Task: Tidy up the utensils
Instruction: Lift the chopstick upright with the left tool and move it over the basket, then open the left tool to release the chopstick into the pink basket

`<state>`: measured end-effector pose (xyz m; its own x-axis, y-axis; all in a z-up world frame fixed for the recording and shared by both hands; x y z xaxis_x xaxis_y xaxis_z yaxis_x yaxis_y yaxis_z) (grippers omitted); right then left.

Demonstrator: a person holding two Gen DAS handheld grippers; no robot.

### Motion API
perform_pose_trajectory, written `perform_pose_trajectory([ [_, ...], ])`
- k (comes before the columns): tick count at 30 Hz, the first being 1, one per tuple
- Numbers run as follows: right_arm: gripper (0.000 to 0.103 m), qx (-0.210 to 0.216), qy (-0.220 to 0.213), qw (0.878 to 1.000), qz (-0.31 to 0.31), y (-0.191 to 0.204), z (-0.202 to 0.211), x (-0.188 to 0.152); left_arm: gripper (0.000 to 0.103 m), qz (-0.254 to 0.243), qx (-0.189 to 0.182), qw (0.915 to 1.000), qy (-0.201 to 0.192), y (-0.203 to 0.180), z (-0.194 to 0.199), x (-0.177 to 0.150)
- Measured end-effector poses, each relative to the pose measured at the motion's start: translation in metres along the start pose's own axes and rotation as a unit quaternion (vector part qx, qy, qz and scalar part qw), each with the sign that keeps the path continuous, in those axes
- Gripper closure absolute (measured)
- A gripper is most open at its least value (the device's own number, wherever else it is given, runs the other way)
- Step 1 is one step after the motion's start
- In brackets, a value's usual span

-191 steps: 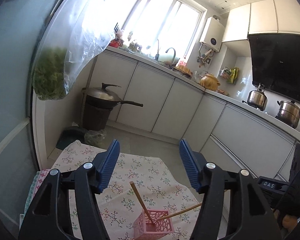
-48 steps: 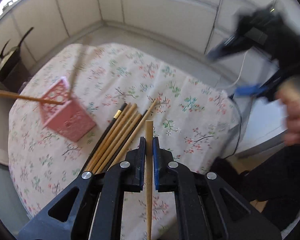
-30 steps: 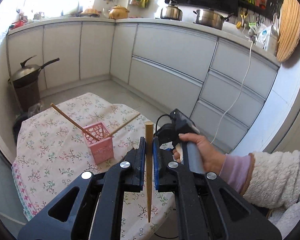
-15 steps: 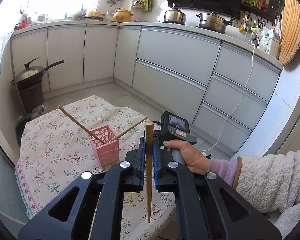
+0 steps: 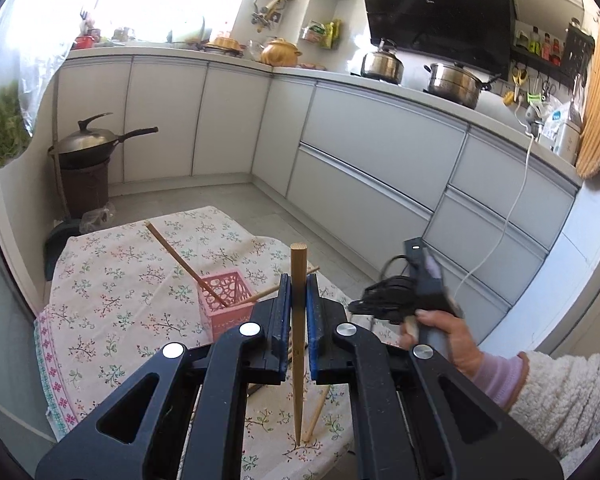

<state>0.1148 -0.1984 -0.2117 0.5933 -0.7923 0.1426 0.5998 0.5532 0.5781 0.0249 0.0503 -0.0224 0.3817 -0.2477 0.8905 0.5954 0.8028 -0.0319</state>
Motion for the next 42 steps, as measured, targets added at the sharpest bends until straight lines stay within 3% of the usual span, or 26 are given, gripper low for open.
perform_pose_trajectory([
  [11,0.098,0.094,-0.083,0.982,0.141,0.056,0.116,-0.022,0.096,0.055,0.058,0.9966,-0.020,0.023,0.002,0.006],
  [23,0.098,0.161,-0.106,0.969,0.152,0.086,0.195,-0.012,0.096,0.094,0.119,0.9864,-0.063,0.049,0.012,0.046],
  [29,0.098,0.231,-0.089,0.960,0.133,0.113,0.234,-0.005,0.096,0.100,0.147,0.9806,-0.083,0.065,0.009,0.077],
  [36,0.098,0.269,-0.113,0.947,0.132,0.165,0.251,0.013,0.096,0.102,0.177,0.9737,-0.101,0.085,-0.010,0.103],
  [42,0.098,0.246,-0.129,0.947,0.159,0.199,0.222,0.018,0.096,0.102,0.206,0.9685,-0.096,0.107,-0.039,0.100],
])
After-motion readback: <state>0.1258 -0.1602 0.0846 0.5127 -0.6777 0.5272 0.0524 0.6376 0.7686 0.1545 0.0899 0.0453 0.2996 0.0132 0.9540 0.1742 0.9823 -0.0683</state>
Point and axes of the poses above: each gripper's, at about its wrist camera, not at the fingertips, and z roughly against the way its jaws point, y to its left, x to its top, the point moved 9 cm from there along -z, roughly the way its jaws point, and after that the axes turned 13 degrees about -z, right-handed, at the moved point
